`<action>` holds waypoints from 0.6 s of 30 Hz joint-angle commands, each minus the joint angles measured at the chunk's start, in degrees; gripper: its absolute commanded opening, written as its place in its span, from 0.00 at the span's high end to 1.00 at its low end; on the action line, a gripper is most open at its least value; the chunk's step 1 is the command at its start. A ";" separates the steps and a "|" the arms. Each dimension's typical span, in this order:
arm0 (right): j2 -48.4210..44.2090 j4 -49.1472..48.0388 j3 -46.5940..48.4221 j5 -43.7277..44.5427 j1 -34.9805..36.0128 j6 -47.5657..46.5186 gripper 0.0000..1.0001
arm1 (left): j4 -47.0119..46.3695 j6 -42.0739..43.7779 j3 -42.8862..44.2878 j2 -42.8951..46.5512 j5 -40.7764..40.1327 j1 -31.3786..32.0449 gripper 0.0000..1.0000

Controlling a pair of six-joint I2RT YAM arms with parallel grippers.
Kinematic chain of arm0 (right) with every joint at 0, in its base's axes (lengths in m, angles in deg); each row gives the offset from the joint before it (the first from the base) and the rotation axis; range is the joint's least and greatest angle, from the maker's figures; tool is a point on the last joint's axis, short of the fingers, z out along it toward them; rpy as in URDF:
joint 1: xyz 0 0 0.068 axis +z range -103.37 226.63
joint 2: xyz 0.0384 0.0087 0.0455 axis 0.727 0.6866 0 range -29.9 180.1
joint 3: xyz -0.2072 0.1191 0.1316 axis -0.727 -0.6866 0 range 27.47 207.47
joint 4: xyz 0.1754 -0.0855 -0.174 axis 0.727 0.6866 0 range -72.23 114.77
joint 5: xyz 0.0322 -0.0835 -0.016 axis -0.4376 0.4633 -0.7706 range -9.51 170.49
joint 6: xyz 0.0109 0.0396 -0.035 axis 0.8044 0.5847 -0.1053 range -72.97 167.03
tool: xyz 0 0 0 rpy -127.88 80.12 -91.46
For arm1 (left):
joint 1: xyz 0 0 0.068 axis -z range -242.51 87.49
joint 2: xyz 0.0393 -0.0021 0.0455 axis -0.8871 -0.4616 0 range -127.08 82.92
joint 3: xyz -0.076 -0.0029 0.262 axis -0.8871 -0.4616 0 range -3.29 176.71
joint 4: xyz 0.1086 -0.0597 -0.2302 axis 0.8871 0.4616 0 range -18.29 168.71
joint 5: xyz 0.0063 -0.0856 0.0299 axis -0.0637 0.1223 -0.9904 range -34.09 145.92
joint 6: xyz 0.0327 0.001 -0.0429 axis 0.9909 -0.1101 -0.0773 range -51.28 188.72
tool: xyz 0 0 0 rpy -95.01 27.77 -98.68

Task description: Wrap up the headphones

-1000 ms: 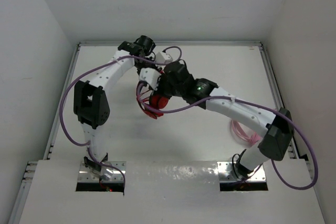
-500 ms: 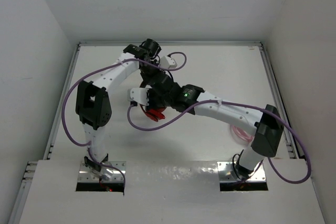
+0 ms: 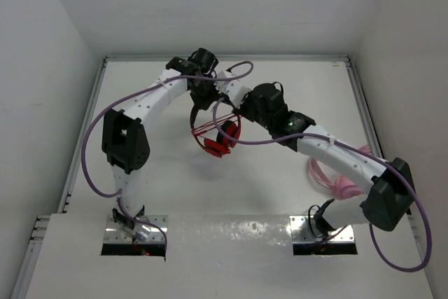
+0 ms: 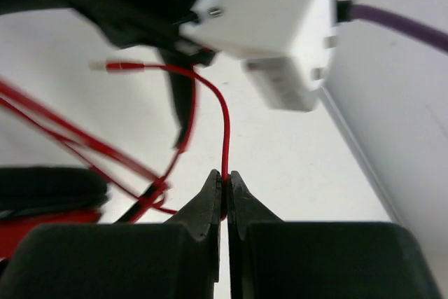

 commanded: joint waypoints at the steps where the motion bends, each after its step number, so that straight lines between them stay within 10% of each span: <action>1: -0.01 -7.63 1.92 5.02 -2.06 -2.65 1.00 | 1.52 0.97 1.83 1.97 2.42 1.98 1.00; 18: 5.88 7.85 13.02 -22.14 -0.32 -20.67 1.00 | -7.79 -3.42 -1.95 1.35 1.01 1.11 1.00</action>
